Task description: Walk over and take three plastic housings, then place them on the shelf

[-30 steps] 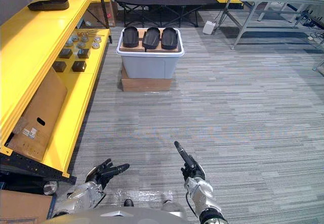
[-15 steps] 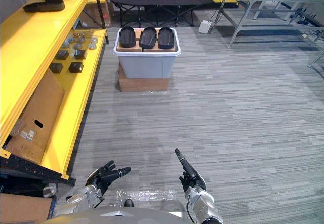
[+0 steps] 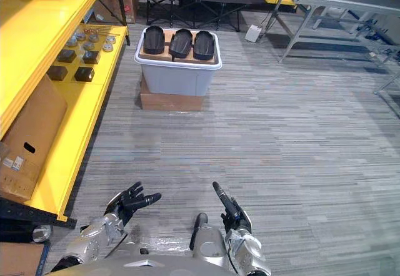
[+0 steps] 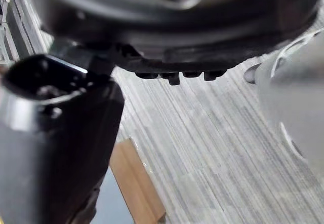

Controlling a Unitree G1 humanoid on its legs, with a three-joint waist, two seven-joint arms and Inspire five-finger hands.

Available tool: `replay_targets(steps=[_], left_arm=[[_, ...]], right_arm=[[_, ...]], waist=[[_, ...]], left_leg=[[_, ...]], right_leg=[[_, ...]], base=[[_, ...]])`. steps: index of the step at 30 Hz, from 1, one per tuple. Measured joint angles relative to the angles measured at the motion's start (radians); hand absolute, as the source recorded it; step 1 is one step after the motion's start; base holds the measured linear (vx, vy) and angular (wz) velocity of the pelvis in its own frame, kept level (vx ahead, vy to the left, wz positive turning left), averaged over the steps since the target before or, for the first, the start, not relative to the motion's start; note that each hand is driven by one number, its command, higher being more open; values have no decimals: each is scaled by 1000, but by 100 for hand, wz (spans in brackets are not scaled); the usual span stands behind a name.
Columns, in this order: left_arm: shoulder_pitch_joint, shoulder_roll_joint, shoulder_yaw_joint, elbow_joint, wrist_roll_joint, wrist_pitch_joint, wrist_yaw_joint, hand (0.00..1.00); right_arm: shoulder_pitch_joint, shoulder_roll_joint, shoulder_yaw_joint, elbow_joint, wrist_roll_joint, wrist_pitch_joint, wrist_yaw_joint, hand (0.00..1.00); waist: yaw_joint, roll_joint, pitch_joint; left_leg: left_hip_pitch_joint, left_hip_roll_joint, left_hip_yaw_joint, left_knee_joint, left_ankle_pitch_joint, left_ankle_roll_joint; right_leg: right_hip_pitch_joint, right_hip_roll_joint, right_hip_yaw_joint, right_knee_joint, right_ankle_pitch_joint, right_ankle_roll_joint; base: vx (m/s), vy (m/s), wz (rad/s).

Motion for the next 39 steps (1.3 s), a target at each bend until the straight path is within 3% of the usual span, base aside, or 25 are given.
replay_targets(steps=[1,2,4,6,7,10,12,13,14,15,17,18,20,22,25,27,28,30,31,33,34,36,37,38,39], left_arm=[[1,-14,0,-1,-26,-1,10,100],[-3,-33,1,4,-34,0,16,100],[28,-61,8,-5,-61,-1,20,100],[50,-72,8,-44,-69,-2,16,100],[63,-76,20,-82,-71,-8,16,100],[71,-85,52,-105,-58,-31,8,100],[85,-88,48,-104,-51,-43,1,100],[91,-87,46,-103,-50,-44,-4,100],[93,-81,50,-100,-48,-44,-5,100],[86,-60,55,-108,-48,-48,-7,100],[76,-46,65,-113,-29,-46,-13,100],[71,-44,74,-120,-15,-46,-14,100],[74,-39,77,-141,-15,-46,-13,100],[75,-28,73,-157,-17,-48,-10,100],[47,-11,78,-191,-24,-53,6,100],[5,-7,78,-191,-35,-55,14,100],[-5,-7,75,-184,-60,-56,17,100],[-3,-5,77,-180,-68,-56,22,100],[2,-4,77,-180,-71,-56,24,100],[30,1,77,-191,-104,-56,24,100],[38,1,79,-191,-107,-56,26,100],[100,-19,86,-191,-142,-49,26,100],[117,-28,88,-190,-147,-49,25,100],[133,-49,86,-173,-149,-45,24,100],[157,-60,86,-172,-149,-45,24,100]], right_arm=[[-6,-16,11,-4,0,-3,0,100],[-8,-30,18,-3,0,-3,0,100],[-10,-45,21,-5,-5,-14,-3,100],[-15,-60,21,-35,-5,-33,-5,100],[-32,-63,20,-60,-12,-36,-7,100],[-62,-66,10,-81,-40,-38,-21,100],[-46,-74,19,-85,-40,-42,-30,100],[-39,-75,26,-82,-40,-44,-32,100],[-34,-69,37,-77,-40,-43,-45,100],[-32,-57,73,-78,-39,-43,-54,100],[-28,-47,98,-76,-36,-43,-64,100],[-38,-44,105,-68,-27,-43,-67,100],[-43,-33,118,-56,-21,-43,-67,100],[-44,-21,140,-36,-24,-43,-65,100],[-59,-22,171,-46,-22,-47,-56,100],[-82,-26,168,-48,-29,-54,-47,100],[-88,-31,164,-48,-35,-55,-38,100],[-80,-33,159,-44,-41,-60,-27,100],[-73,-33,160,-38,-41,-60,-27,100],[-48,-32,161,-33,-41,-58,-27,100],[-49,-41,156,-33,-40,-58,-29,100],[-45,-76,149,-34,-41,-54,-30,100],[-44,-88,147,-37,-41,-54,-31,100],[-47,-111,133,-37,-40,-50,-33,100],[-46,-123,126,-41,-41,-44,-29,100]], waist=[[-11,41,3],[-7,62,24],[15,47,37],[28,47,37],[37,46,37],[49,43,45],[52,61,49],[50,75,51],[50,65,54],[54,12,56],[70,-48,49],[73,-52,50],[67,-53,51],[68,-52,51],[73,-26,60],[74,-13,65],[74,-9,67],[72,-12,69],[72,-13,68],[71,-25,56],[68,-14,53],[71,35,20],[68,48,14],[66,86,5],[72,90,8]], left_leg=[[-88,87,-2,220,-1,22],[-191,148,-30,481,69,53],[-244,117,-67,554,58,30],[-283,40,-65,443,48,23],[-299,-17,-53,280,58,25],[-313,-121,-81,-123,218,26],[-291,-120,-90,-307,331,6],[-284,-108,-87,-303,389,31],[-270,-105,-64,-282,464,58],[-279,-136,-24,-241,471,69],[-287,-189,12,-199,432,127],[-282,-198,25,-181,407,165],[-228,-209,27,-190,365,181],[-158,-198,24,-180,336,187],[-96,-149,-7,-187,305,166],[-87,-134,-29,-190,284,153],[-81,-134,-41,-173,253,149],[-83,-136,-62,-98,175,130],[-81,-136,-75,-73,154,123],[-85,-135,-123,6,85,98],[-94,-124,-147,37,61,93],[-83,-72,-185,68,29,58],[-110,-59,-188,152,30,54],[-173,-13,-190,309,69,45],[-216,16,-191,419,149,49]], right_leg=[[32,53,-21,-25,21,-26],[111,96,-22,-77,41,-73],[199,99,-4,-109,36,-94],[261,97,20,-159,33,-99],[278,94,42,-187,33,-99],[321,95,64,-218,20,-76],[401,120,80,-221,-55,-51],[421,130,84,-215,-81,-49],[441,121,92,-194,-119,-43],[429,71,98,-145,-187,-43],[407,-5,103,-77,-232,-22],[342,-30,98,98,-240,-19],[209,-98,69,405,-166,57],[168,-118,34,465,-203,5],[120,-55,-30,189,-215,21],[55,-41,-12,21,-155,78],[16,-50,27,-79,-78,99],[-36,-75,70,-142,17,132],[-42,-80,79,-143,29,134],[-38,-77,105,-132,47,111],[-42,-62,111,-104,91,67],[-39,-25,72,-64,104,31],[-32,-11,58,-63,111,24],[-2,17,38,-71,108,-2],[47,37,32,-101,97,-19]], base=[[392,-291,22],[380,-274,15],[416,-225,-34],[433,-134,-51],[481,-46,-56],[382,18,-33],[376,90,-17],[352,144,-6],[372,184,-2],[362,170,-5],[389,107,-24],[401,93,-26],[377,125,-11],[412,97,1],[308,9,15],[213,-28,20],[192,-89,16],[196,-173,33],[217,-252,56],[328,-344,62],[368,-389,60],[417,-358,47],[399,-251,35],[463,-257,23],[381,-226,16]])
